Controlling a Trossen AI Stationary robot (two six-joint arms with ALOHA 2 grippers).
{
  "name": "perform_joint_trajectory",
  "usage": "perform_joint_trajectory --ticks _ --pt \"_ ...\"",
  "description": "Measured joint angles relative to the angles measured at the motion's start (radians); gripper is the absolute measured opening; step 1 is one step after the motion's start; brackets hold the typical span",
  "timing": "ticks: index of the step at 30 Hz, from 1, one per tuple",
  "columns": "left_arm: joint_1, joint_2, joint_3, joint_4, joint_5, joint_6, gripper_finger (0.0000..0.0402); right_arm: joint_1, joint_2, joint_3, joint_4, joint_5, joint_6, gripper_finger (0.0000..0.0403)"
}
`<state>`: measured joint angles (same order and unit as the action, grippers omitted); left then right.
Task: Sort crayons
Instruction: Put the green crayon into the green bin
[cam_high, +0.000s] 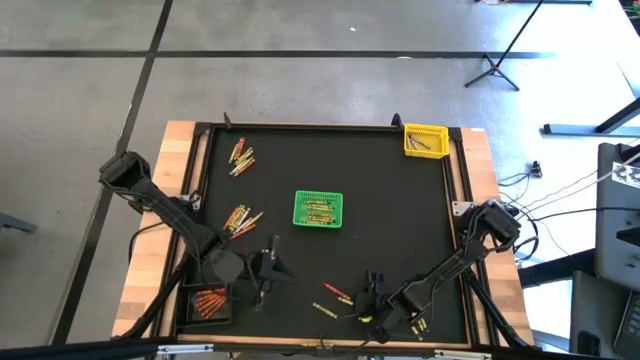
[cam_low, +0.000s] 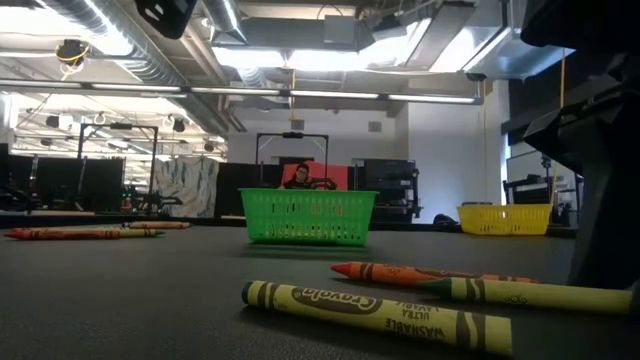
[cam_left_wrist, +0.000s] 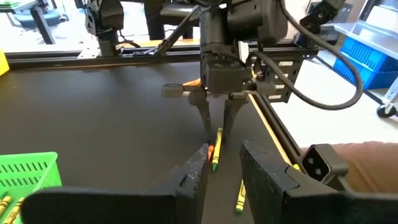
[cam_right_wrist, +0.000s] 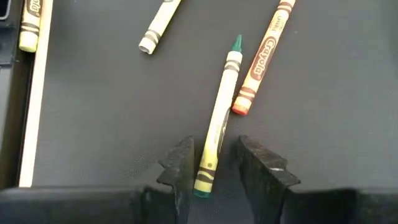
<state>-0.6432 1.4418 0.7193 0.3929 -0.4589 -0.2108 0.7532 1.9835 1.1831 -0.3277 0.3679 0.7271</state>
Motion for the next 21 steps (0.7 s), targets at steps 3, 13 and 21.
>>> perform_joint_trajectory --ticks 3,13,21 --pt "-0.002 0.0 0.0 0.001 -0.001 0.0 0.008 0.0 0.0 0.0 0.0 0.0 -0.001 0.0104" --pt "-0.002 0.0 0.0 0.001 -0.001 -0.001 0.008 0.0 0.001 0.001 -0.006 -0.004 -0.025 0.0012" --pt "-0.002 0.0 0.0 0.001 -0.001 -0.001 0.008 0.0 -0.02 0.005 -0.02 -0.023 -0.049 0.0029"
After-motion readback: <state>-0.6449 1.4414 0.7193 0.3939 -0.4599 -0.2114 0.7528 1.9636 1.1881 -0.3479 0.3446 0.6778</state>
